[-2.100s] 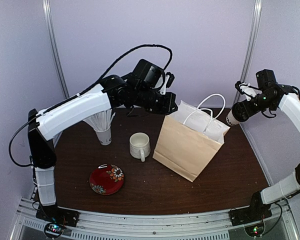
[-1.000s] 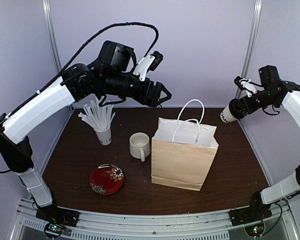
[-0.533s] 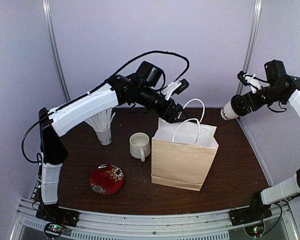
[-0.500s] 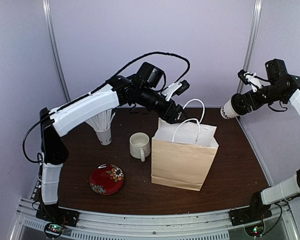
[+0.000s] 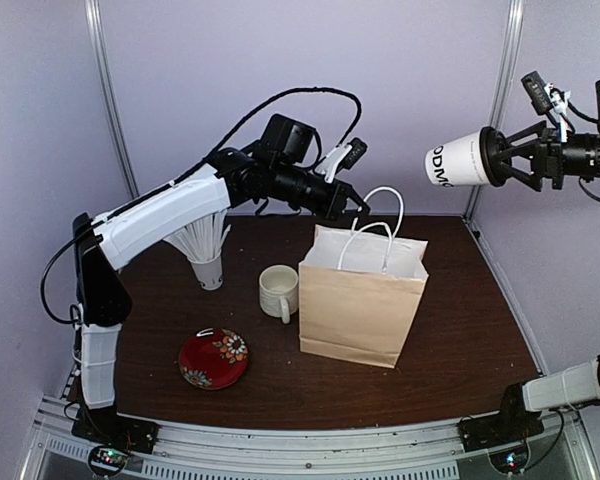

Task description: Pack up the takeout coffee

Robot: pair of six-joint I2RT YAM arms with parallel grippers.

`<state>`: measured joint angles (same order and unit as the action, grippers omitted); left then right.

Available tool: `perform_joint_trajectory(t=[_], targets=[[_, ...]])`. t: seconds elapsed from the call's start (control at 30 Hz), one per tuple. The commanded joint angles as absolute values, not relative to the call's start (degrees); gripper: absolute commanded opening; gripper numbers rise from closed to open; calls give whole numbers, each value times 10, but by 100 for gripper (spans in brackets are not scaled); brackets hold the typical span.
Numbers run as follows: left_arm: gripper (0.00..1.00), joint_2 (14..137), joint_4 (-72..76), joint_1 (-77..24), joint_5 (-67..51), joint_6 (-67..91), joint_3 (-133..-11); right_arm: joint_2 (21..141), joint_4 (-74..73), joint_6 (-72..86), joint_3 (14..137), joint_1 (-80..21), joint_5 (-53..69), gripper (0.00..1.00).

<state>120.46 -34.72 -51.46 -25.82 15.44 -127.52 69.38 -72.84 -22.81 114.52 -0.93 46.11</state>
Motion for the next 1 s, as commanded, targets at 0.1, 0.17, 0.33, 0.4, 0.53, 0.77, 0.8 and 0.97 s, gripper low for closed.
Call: perform_joint_trajectory(t=[0.1, 0.17, 0.33, 0.4, 0.53, 0.77, 0.8, 0.97], targets=[[0, 1105, -244, -519, -188, 228, -1186, 687, -852, -304, 1178, -17, 618, 51], [0, 1092, -239, -522, -171, 236, -1169, 683, -858, -311, 1168, -24, 626, 51], [0, 1078, -234, -535, -164, 248, -1157, 676, -841, -307, 1134, -40, 626, 50], [0, 1076, -240, -540, -163, 248, -1160, 674, -834, -307, 1118, -50, 623, 50], [0, 1067, -240, -546, -150, 242, -1142, 668, -809, -302, 1083, -92, 583, 50], [0, 1060, -224, -547, -151, 218, -1107, 675, -773, -321, 1046, -202, 436, 49], [0, 1061, -220, -547, -150, 215, -1104, 680, -774, -326, 1049, -208, 427, 49], [0, 1063, -215, -547, -152, 209, -1101, 703, -771, -334, 1073, -214, 412, 48]])
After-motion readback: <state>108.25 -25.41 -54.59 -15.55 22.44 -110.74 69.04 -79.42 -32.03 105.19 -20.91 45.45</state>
